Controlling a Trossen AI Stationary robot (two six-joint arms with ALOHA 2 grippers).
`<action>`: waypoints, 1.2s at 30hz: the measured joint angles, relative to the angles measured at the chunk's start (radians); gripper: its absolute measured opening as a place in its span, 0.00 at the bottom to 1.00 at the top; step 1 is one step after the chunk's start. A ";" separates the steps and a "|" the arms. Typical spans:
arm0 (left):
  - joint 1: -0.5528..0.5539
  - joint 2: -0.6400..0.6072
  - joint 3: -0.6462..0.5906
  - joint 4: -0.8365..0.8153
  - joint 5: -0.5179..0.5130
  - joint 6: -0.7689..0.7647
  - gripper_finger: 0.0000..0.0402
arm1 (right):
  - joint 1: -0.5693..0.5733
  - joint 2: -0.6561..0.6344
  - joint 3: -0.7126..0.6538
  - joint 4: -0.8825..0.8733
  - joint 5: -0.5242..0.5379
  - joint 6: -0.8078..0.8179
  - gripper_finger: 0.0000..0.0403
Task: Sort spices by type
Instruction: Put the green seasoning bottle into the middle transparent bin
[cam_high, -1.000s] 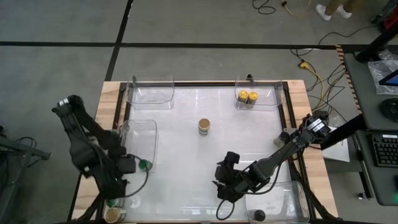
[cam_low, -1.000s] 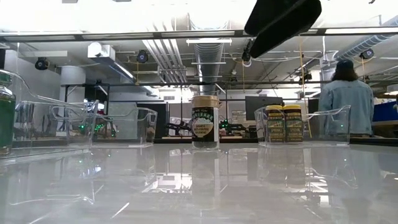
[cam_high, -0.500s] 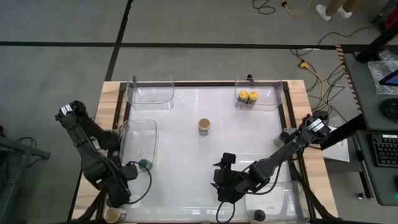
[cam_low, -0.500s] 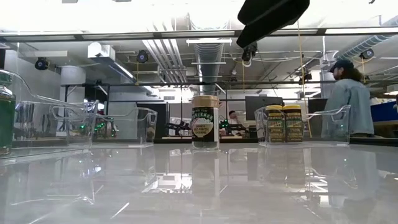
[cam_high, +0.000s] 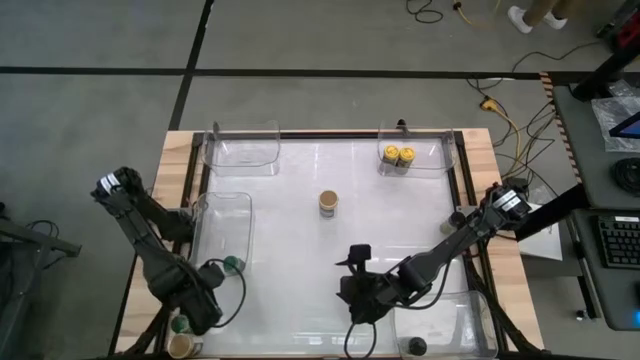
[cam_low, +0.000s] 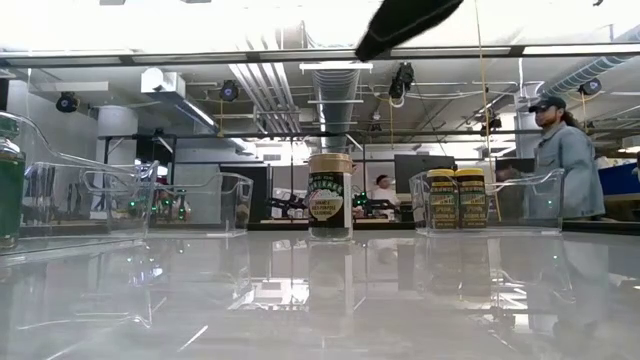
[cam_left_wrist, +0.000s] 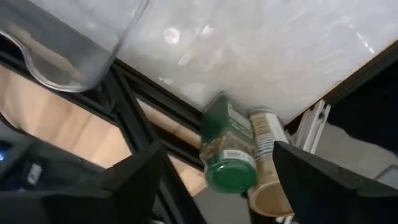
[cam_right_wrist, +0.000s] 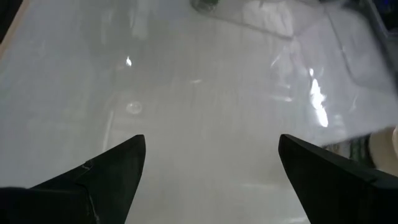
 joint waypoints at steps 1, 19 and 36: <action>0.006 0.009 -0.001 0.002 0.017 -0.015 0.72 | -0.004 0.000 0.000 0.011 -0.001 -0.027 0.89; 0.049 0.155 0.045 0.030 0.254 -0.055 0.74 | -0.034 0.000 0.001 0.050 -0.055 -0.286 0.89; 0.049 0.166 0.155 -0.048 0.228 -0.083 0.74 | -0.109 0.000 -0.010 0.139 -0.188 -0.367 0.89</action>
